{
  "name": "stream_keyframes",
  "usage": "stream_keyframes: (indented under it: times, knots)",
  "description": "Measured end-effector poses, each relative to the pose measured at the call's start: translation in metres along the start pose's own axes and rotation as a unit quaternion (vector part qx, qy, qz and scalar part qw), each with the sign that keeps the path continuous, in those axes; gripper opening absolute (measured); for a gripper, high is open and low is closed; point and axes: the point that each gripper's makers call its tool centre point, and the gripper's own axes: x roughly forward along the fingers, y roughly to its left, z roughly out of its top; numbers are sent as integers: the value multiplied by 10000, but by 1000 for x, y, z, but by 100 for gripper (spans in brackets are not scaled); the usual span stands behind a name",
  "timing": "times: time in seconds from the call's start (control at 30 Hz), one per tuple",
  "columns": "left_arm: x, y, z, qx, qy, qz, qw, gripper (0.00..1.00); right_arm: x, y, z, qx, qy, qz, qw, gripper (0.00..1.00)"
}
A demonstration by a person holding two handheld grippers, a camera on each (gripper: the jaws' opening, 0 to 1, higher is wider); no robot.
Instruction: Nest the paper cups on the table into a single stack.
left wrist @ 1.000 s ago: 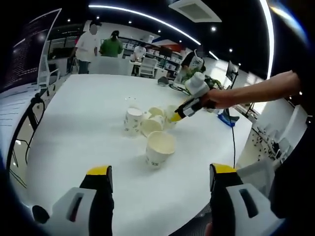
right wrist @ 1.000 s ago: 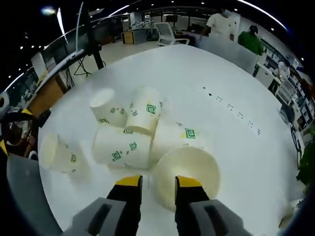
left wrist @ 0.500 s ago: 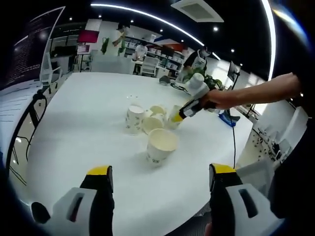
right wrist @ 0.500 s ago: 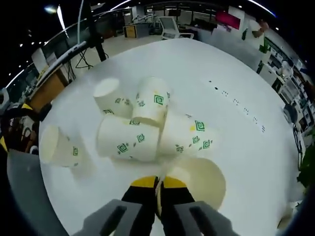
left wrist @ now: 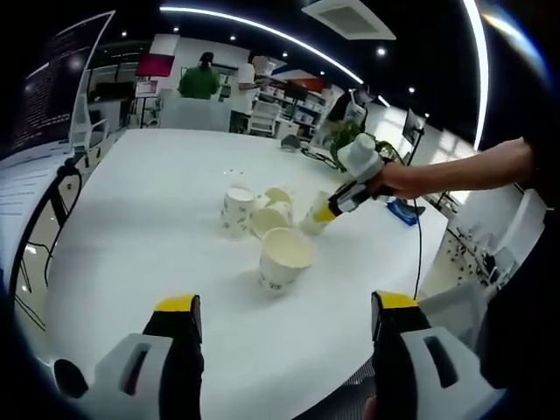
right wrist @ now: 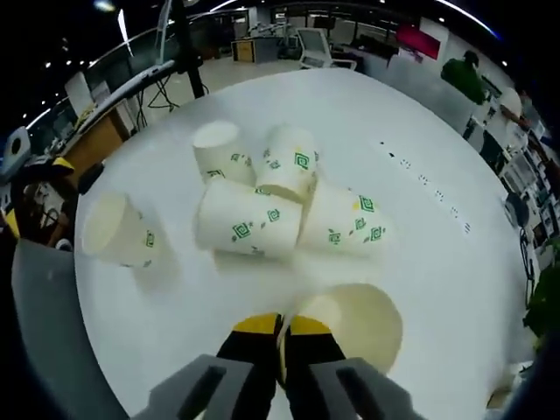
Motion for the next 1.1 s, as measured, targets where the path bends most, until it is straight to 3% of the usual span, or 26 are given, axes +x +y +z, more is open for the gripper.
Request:
stream_keyframes:
  times: [0.07,0.27,0.6,1.1]
  knots:
    - [1,0,1,18,-13,-4,10000,78,-9,11,-2,-23,-42,-14,10000,0]
    - [4,-2,2,71,1,-46,10000,78,-11,11,6,-141,-119,-15,9998,0]
    - [7,-4,3,115,-8,-83,9999,78,-24,34,9,-425,-143,45,9990,0]
    - [9,-12,7,169,-56,-138,9997,78,-31,47,15,-868,-205,120,9959,0]
